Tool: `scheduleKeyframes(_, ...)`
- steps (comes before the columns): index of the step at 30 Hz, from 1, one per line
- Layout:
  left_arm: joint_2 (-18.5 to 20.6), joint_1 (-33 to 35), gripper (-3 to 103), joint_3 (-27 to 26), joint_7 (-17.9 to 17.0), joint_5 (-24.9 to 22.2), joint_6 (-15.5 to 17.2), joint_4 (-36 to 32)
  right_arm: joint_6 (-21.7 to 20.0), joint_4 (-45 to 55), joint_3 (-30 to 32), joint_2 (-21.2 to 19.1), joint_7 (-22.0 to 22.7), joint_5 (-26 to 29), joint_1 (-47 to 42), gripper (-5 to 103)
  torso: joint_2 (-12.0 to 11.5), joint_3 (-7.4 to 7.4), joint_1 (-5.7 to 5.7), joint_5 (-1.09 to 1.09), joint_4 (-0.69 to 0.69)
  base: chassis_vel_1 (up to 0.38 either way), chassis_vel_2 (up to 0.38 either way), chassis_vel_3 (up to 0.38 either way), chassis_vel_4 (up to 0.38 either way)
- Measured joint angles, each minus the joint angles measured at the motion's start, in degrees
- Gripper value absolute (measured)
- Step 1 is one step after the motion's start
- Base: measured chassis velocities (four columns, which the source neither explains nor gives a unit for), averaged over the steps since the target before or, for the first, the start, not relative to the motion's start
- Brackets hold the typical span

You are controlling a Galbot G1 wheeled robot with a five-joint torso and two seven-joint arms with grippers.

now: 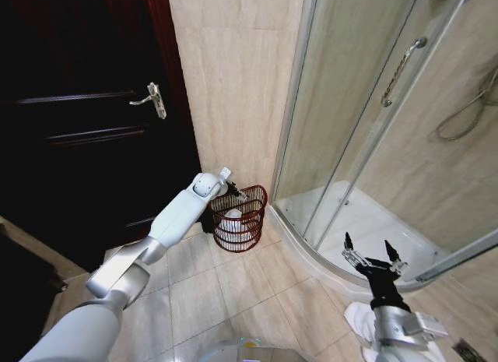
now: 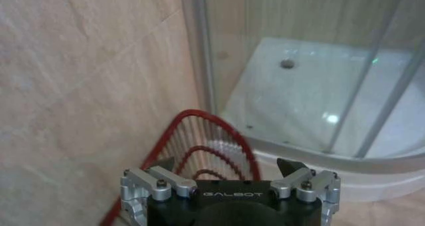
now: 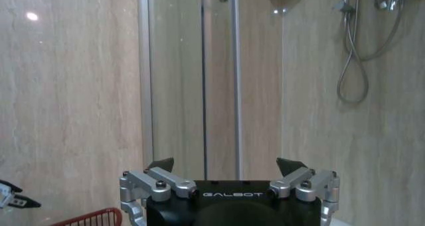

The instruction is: Discard the used towel into the hamper.

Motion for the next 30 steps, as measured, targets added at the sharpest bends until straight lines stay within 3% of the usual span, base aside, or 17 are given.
scheduleKeyframes(2,0.55,1.43,100,-0.36,-1.06,-1.93,0.23,-1.48,-0.4,-0.21,-0.05,0.01,0.07,0.06,0.03,100,0.0,0.0,0.0,0.0,0.0,0.0,0.0,0.0,0.0)
scheduleKeyframes(12,2.12,3.72,100,-2.04,-2.92,-2.51,-0.51,-4.79,-1.3,0.55,0.33,-0.46,0.52,0.1,-0.07,100,0.0,0.0,0.0,0.0,-0.01,0.0,0.0,0.0,0.0)
scheduleKeyframes(14,3.45,6.29,100,-2.92,-7.58,-5.2,-4.5,-7.86,-1.09,0.23,0.41,-0.71,0.51,0.39,0.07,100,0.0,0.0,0.0,0.0,-0.02,0.0,0.0,0.0,0.0)
scheduleKeyframes(15,3.45,6.29,100,-2.92,-7.58,-5.2,-4.5,-7.86,-1.09,0.23,0.41,-0.71,0.51,0.39,0.07,100,0.0,0.0,0.0,0.0,-0.02,0.0,0.0,0.0,0.0)
scheduleKeyframes(18,4.83,12.78,100,-3.61,-21.08,-10.83,-15.59,-13.38,-0.86,-2.2,0.48,-1.4,0.33,1.07,1.44,100,0.0,0.0,0.0,0.0,0.0,0.0,0.0,0.0,0.0)
scheduleKeyframes(19,4.94,15.27,100,-4.31,-23.55,-11.01,-18.29,-15.33,-0.88,-2.65,0.49,-1.63,0.3,1.06,1.75,100,0.0,0.01,0.01,0.0,0.01,0.0,0.0,0.0,0.0)
scheduleKeyframes(20,4.94,15.27,100,-4.31,-23.55,-11.01,-18.29,-15.33,-0.88,-2.65,0.49,-1.63,0.3,1.06,1.75,100,0.0,0.01,0.01,0.0,0.01,0.0,0.0,0.0,0.0)
scheduleKeyframes(22,5.0,22.03,100,-7.43,-27.93,-9.21,-23.01,-20.6,-1.61,-2.17,0.43,-2.13,0.19,1.19,1.78,100,0.0,0.0,0.0,0.0,-0.01,0.0,0.0,0.0,0.0)
scheduleKeyframes(23,5.0,22.03,100,-7.43,-27.93,-9.21,-23.01,-20.6,-1.61,-2.17,0.43,-2.13,0.19,1.19,1.78,100,0.0,0.0,0.0,0.0,-0.01,0.0,0.0,0.0,0.0)
scheduleKeyframes(27,4.5,33.55,100,-13.12,-35.94,-0.73,-29.3,-28.82,-2.03,-0.92,0.43,-2.61,-0.32,1.11,1.22,100,0.01,0.0,0.0,0.0,0.01,0.0,0.0,0.0,0.0)
scheduleKeyframes(28,4.5,33.55,100,-13.12,-35.94,-0.73,-29.3,-28.82,-2.03,-0.92,0.43,-2.61,-0.32,1.11,1.22,100,0.01,0.0,0.0,0.0,0.01,0.0,0.0,0.0,0.0)
scheduleKeyframes(30,3.63,38.9,100,-14.87,-41.72,1.61,-32.04,-31.74,-1.92,-0.94,0.43,-2.7,-0.92,0.8,0.99,100,0.01,0.0,0.0,-0.01,-0.02,0.0,0.0,0.0,0.0)
